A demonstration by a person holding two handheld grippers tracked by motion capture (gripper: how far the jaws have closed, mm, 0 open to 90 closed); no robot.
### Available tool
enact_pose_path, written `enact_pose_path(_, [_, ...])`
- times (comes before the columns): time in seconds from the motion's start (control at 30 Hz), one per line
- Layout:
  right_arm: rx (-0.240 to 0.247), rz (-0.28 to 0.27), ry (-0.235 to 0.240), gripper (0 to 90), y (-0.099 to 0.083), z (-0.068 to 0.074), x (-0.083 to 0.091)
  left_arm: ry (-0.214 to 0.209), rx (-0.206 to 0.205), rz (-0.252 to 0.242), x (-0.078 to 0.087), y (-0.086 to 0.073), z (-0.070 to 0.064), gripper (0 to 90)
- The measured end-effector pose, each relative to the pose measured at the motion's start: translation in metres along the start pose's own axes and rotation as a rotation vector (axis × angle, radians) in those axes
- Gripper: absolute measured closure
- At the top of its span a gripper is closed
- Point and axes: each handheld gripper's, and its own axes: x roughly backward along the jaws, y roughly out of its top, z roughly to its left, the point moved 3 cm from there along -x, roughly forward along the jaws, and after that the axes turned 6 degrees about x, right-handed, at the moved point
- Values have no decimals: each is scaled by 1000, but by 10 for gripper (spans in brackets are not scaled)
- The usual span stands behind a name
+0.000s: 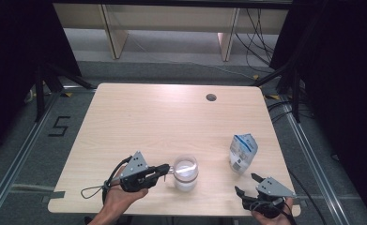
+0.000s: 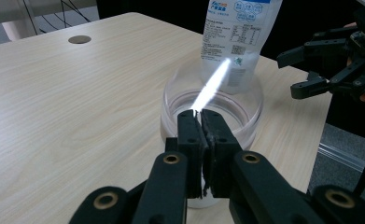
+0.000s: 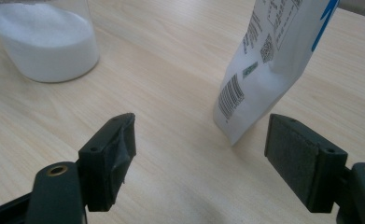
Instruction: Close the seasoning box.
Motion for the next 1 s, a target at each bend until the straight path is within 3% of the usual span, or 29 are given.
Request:
enact_pose_path(0.13, [5, -2, 0, 256, 0, 0, 0, 0, 14, 8, 1, -1, 0, 828])
enact_pose_path(0.27, [0, -10, -1, 256, 1, 0, 0, -44, 75, 1, 2, -3, 2, 753])
enact_pose_path(0.37, [1, -13, 2, 256, 1, 0, 0, -54, 100, 1, 2, -5, 1, 676])
enact_pose_path(0.4, [-10, -13, 12, 256, 1, 1, 0, -72, 84, -8, 2, -5, 1, 649])
enact_pose_path(0.57, [-4, -59, 33, 252, 3, -1, -1, -66, 101, -9, 6, -7, 3, 506])
enact_pose_path(0.63, [-38, -54, 60, 247, 3, 1, 0, -61, 106, -4, 8, -8, 5, 457])
enact_pose_path(0.7, [-23, -74, 61, 243, 4, 0, 0, -55, 110, -2, 9, -11, 7, 433])
enact_pose_path(0.73, [-56, -76, 90, 242, 4, 2, -1, -40, 104, 15, 11, -13, 8, 412])
enact_pose_path(1.0, [-59, -79, 85, 229, 4, 3, -1, -11, 131, 34, 18, -26, 17, 329])
